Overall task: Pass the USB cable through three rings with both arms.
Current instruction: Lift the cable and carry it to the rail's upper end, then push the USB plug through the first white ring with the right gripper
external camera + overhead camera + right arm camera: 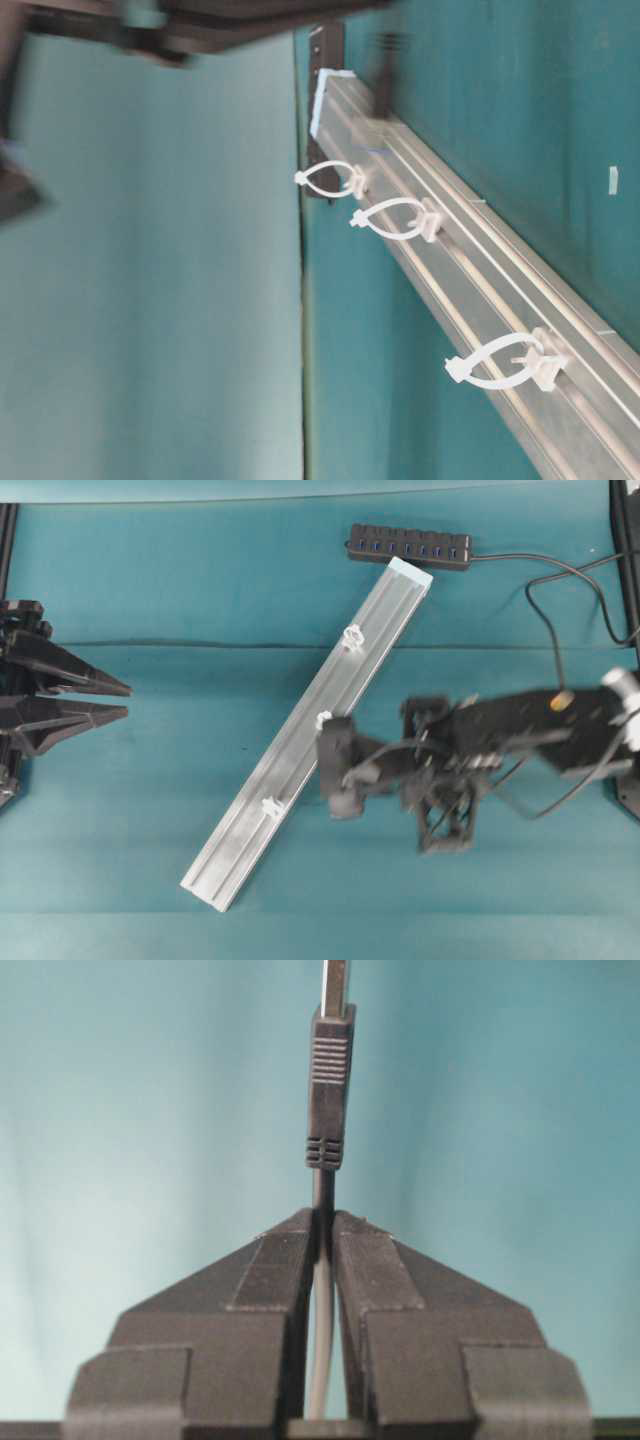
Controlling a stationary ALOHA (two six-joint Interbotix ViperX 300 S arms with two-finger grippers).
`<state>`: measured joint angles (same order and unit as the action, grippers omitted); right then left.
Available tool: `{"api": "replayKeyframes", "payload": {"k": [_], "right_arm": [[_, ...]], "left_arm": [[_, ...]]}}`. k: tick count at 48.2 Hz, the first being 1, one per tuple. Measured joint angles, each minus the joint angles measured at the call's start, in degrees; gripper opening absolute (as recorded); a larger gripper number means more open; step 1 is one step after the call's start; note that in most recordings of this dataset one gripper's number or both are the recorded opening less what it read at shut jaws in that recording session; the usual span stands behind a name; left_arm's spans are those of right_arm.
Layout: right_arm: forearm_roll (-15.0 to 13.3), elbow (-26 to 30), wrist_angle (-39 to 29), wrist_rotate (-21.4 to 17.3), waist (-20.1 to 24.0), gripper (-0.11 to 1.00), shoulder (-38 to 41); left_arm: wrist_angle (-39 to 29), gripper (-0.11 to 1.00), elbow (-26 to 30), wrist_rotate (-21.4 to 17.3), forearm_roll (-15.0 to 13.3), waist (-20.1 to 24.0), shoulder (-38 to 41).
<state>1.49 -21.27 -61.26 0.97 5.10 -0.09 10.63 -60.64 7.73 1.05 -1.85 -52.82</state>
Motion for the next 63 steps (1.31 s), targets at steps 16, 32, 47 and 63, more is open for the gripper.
{"api": "replayKeyframes", "payload": {"k": [16,32,47,63], "right_arm": [[-9.5,4.8,-9.9,7.9,-10.9,0.08,-7.4],[-10.4,8.0,-10.0,22.1,-20.7,0.08,-6.8],[-10.5,8.5,-1.5,36.7,-28.8,0.08,-6.2],[-10.5,5.5,3.8,48.1,-31.3,0.08,-2.3]], "left_arm": [[0.0,0.4,0.4,0.4,0.0,-0.6,-0.4],[-1.8,0.4,0.8,1.1,-0.1,-1.2,-1.2],[-3.0,0.4,2.3,2.3,-0.1,-1.1,-3.0],[-5.4,0.4,2.5,4.6,0.0,-1.1,-4.2]]}}
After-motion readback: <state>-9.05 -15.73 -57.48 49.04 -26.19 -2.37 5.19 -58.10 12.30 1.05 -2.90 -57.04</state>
